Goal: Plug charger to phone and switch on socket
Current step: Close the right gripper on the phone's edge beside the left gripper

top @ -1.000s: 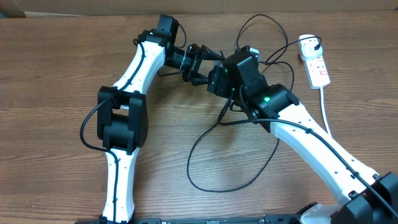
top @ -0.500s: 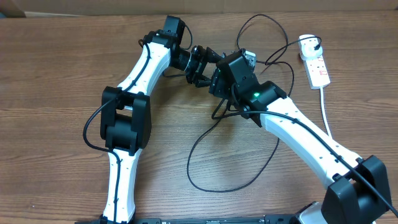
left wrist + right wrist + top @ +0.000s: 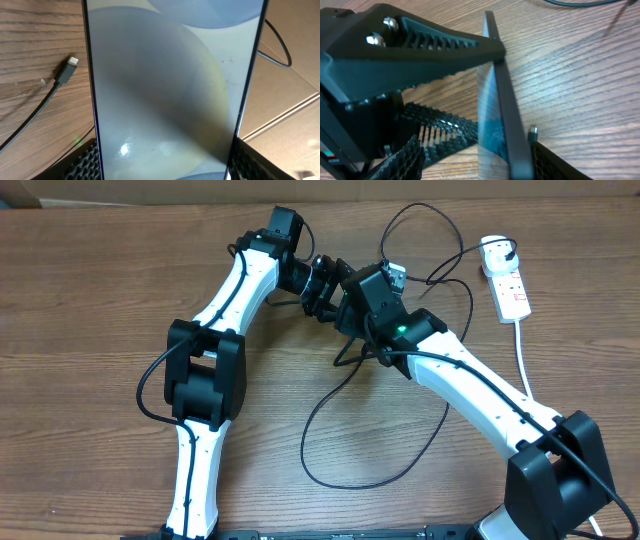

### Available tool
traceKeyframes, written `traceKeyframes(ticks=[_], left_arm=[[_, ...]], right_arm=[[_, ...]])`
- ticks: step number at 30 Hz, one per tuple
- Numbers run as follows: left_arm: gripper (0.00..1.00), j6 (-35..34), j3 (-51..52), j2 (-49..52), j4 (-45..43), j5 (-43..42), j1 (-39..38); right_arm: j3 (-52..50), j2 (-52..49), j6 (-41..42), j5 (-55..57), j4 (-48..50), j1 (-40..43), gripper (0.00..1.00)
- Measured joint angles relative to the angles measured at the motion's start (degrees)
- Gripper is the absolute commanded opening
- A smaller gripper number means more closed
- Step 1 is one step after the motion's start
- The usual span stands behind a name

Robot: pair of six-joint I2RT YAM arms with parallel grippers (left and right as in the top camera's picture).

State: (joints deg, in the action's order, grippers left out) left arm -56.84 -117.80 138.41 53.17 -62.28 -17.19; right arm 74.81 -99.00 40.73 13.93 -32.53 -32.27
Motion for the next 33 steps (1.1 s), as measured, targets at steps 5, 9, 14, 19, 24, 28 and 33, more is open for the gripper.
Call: traceKeyframes(ticks=[5,9,14,19,24,28,33], left_arm=[[0.61,0.0,0.0,0.0,0.2,-0.1,0.0],[0.61,0.0,0.0,0.0,0.2,-0.2,0.0],[0.61,0.0,0.0,0.0,0.2,-0.2,0.0],[0.61,0.0,0.0,0.0,0.3,-0.5,0.0],[0.61,-0.2,0.0,0.0,0.4,-1.9,0.0],[0.61,-0.3,0.0,0.0,0.4,-3.0,0.0],[0.61,-0.3,0.0,0.0,0.4,-3.7,0.0]], right_arm=[[0.0,-0.1,0.2,0.2,1.2,0.0,0.58],[0.0,-0.1,0.2,1.6,1.3,0.1,0.53],[0.0,-0.1,0.2,2.1,1.5,0.7,0.52],[0.0,-0.1,0.2,2.1,1.9,0.8,0.47],[0.0,-0.1,0.2,2.1,2.5,0.8,0.45],[0.0,-0.1,0.2,2.1,2.5,0.8,0.41],[0.0,-0.1,0.3,2.1,2.5,0.8,0.38]])
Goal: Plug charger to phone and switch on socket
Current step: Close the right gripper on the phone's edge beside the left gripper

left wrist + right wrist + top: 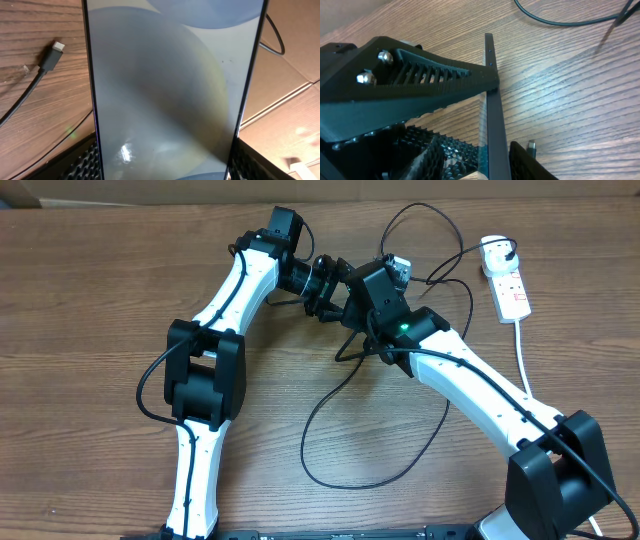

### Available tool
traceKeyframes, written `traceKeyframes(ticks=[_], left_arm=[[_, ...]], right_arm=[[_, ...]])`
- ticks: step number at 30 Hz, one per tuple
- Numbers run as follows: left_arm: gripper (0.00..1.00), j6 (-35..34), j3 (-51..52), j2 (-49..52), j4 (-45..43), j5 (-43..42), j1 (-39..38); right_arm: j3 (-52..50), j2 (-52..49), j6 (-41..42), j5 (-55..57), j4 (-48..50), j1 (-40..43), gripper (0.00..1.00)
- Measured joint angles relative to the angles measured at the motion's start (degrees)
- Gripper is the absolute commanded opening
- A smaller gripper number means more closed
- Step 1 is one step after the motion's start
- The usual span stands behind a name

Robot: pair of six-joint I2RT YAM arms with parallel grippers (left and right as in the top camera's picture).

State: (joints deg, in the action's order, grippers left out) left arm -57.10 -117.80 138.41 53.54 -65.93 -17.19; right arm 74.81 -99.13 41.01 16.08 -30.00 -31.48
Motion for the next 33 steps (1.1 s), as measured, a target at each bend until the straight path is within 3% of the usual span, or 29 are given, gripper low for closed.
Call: traceKeyframes(ticks=[8,33], left_arm=[[0.62,0.0,0.0,0.0,0.0,0.0,0.0],[0.62,0.0,0.0,0.0,0.0,0.0,0.0]], right_arm=[[0.0,0.0,-0.1,0.0,0.0,0.0,0.29],[0.0,0.0,0.0,0.9,-0.1,0.0,0.17]])
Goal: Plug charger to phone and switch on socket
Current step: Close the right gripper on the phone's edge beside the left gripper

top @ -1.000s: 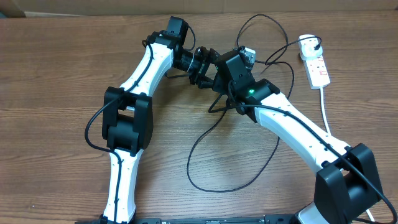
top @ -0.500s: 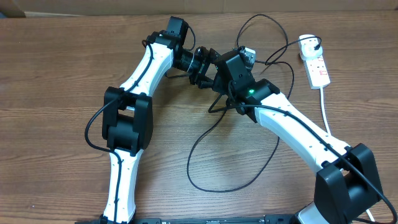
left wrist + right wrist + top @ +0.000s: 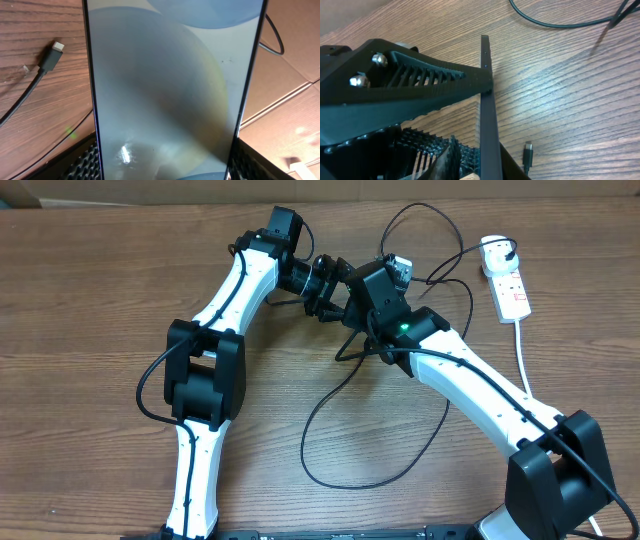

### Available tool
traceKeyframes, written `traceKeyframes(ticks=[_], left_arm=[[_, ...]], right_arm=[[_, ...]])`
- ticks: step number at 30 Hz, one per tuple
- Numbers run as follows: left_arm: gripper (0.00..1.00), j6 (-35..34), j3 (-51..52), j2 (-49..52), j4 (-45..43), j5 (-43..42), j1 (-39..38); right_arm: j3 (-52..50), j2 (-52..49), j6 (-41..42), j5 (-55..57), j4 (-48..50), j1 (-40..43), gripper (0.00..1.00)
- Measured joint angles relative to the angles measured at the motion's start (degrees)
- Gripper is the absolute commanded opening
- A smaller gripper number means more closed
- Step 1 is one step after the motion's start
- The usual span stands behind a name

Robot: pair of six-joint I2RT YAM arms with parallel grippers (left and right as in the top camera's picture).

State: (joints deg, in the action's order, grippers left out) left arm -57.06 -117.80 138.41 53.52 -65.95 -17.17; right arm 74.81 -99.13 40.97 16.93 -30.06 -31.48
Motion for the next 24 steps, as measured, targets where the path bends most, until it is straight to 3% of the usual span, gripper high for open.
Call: traceKeyframes(ticks=[20,24], left_arm=[[0.63,0.0,0.0,0.0,-0.1,0.0,0.0],[0.68,0.0,0.0,0.0,-0.3,0.0,0.0]], right_arm=[[0.0,0.0,1.1,0.4,-0.8,0.2,0.05],[0.0,0.0,1.8,0.4,-0.8,0.3,0.04]])
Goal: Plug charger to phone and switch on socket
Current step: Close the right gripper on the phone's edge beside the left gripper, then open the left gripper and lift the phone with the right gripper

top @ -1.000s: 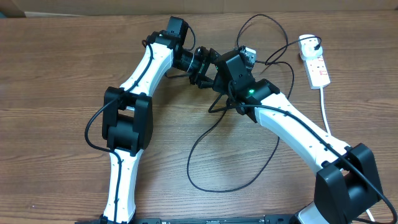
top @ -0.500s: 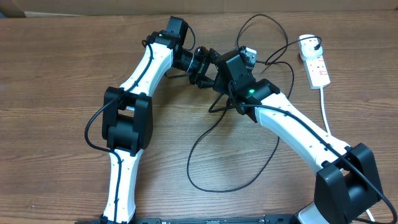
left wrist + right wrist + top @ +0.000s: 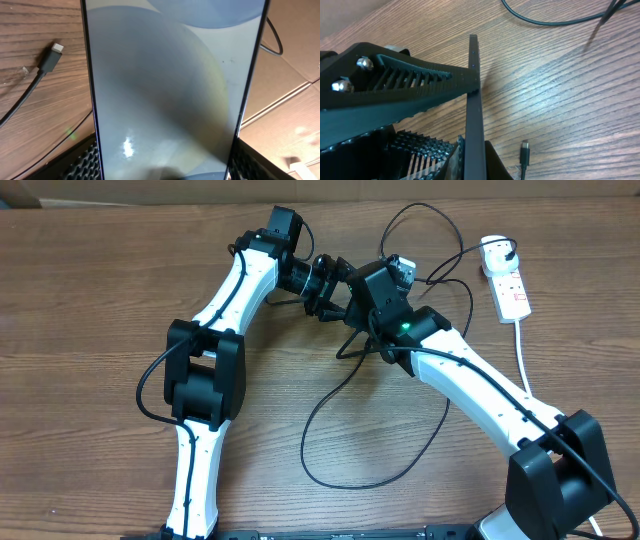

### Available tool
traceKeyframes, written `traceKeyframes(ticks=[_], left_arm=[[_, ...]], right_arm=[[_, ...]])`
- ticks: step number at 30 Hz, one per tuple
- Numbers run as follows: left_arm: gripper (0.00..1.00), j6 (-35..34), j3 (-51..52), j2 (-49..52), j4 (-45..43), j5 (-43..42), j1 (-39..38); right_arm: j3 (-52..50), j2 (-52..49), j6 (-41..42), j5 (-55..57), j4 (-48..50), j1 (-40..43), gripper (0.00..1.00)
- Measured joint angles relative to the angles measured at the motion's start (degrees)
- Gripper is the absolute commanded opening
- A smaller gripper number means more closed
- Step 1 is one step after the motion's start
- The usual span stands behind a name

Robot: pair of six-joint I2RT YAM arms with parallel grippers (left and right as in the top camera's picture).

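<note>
The phone (image 3: 170, 85) fills the left wrist view, screen lit, with my left gripper (image 3: 165, 162) shut on its two long edges. In the right wrist view the phone (image 3: 474, 100) stands edge-on, and my right gripper (image 3: 475, 162) has its pads pressed against both faces of it. The charger's USB-C plug (image 3: 51, 56) lies loose on the wood beside the phone, seen also as a plug (image 3: 524, 150) just right of my right fingers. Overhead, both grippers meet at the phone (image 3: 338, 292). The white socket strip (image 3: 511, 288) lies at the far right.
The black charger cable (image 3: 380, 430) loops widely over the table's middle and runs up to a white adapter (image 3: 497, 252) in the strip. Cardboard (image 3: 295, 100) borders the far table edge. The right arm (image 3: 470, 385) crosses the cable loop.
My right gripper's fingers have come in from a narrow gap to press on the phone's two faces. The left gripper still grips the phone; the plug lies where it was.
The left gripper held the phone upright over the table throughout. My right gripper stood wide open around the phone's lower end, then narrower at each moment, and is now shut on it. The plug stayed loose on the wood.
</note>
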State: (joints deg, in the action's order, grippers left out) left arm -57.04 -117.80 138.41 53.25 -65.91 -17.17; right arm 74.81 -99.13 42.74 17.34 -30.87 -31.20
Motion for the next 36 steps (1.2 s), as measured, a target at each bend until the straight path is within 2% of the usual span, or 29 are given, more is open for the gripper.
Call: traceKeyframes(ticks=[7,18,29,36], left_arm=[[0.76,0.0,0.0,0.0,-0.7,0.2,-0.3],[1.0,2.2,0.0,-0.9,-4.3,7.6,-0.7],[1.0,8.5,0.0,-1.4,-7.2,11.7,4.0],[1.0,16.8,0.0,-9.5,0.9,19.4,10.2]], right_arm=[[0.0,0.0,-0.2,0.0,0.0,0.0,0.04],[0.0,-0.2,-1.0,-0.5,-0.5,0.0,0.04],[0.0,-0.2,-1.0,-0.9,-1.8,1.6,0.04],[0.0,0.4,-1.1,-6.5,-1.1,5.9,0.04]])
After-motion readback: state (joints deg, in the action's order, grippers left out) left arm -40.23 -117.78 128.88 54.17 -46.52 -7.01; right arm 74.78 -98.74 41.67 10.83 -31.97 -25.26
